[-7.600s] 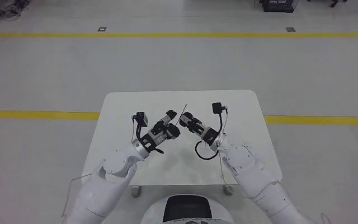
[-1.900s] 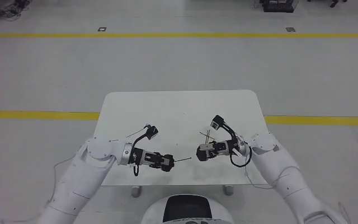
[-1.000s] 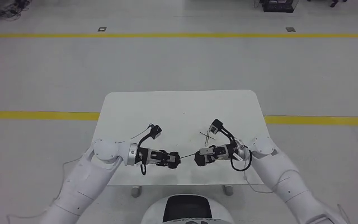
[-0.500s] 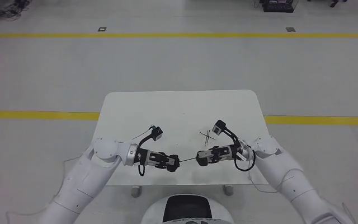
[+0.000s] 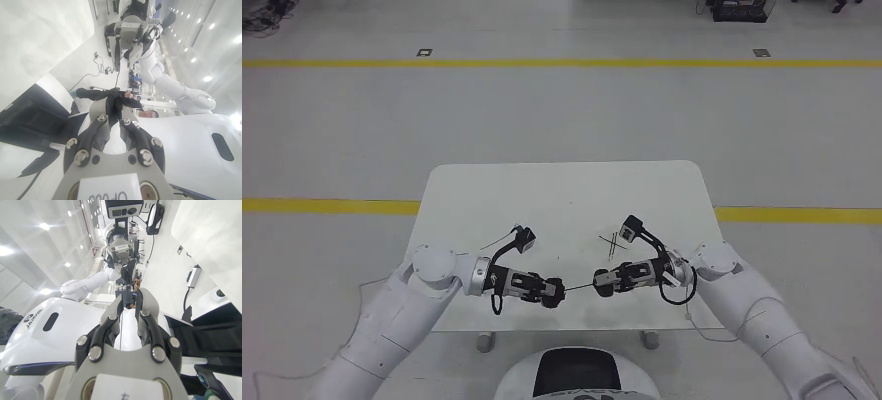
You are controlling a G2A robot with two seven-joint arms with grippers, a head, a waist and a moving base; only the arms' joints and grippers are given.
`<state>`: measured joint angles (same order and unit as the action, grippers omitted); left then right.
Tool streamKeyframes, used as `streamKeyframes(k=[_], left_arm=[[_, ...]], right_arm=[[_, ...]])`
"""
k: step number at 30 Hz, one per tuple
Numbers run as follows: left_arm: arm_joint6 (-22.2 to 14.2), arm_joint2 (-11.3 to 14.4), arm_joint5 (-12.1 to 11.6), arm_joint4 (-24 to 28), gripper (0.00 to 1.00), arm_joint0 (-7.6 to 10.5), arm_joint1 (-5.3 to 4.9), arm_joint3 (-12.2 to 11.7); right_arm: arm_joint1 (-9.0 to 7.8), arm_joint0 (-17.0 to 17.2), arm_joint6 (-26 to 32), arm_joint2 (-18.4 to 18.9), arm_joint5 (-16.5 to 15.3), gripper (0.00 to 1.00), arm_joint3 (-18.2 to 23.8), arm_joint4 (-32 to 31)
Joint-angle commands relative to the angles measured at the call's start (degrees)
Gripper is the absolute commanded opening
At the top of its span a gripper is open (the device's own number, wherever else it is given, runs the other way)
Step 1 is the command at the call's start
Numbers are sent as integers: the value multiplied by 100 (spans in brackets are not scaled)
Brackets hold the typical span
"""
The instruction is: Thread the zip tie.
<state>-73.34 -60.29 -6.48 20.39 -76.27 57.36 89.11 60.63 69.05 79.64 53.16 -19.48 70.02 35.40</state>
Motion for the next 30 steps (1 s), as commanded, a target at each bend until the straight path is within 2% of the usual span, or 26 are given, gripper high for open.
streamKeyframes(k=[1,17,23,26,30], left_arm=[[-1,17,1,8,0,11,-10,-3],[53,193,38,56,0,119,-79,-23],[86,252,28,80,0,159,-102,-43],[101,285,23,91,0,180,-112,-53],[124,335,20,104,0,212,-123,-72]], right_arm=[[2,-17,0,-18,0,14,-15,2],[36,-90,0,-124,0,11,-107,-4],[53,-133,0,-168,0,7,-147,-11],[57,-142,0,-176,0,0,-158,-12],[59,-148,0,-182,0,0,-164,-18]])
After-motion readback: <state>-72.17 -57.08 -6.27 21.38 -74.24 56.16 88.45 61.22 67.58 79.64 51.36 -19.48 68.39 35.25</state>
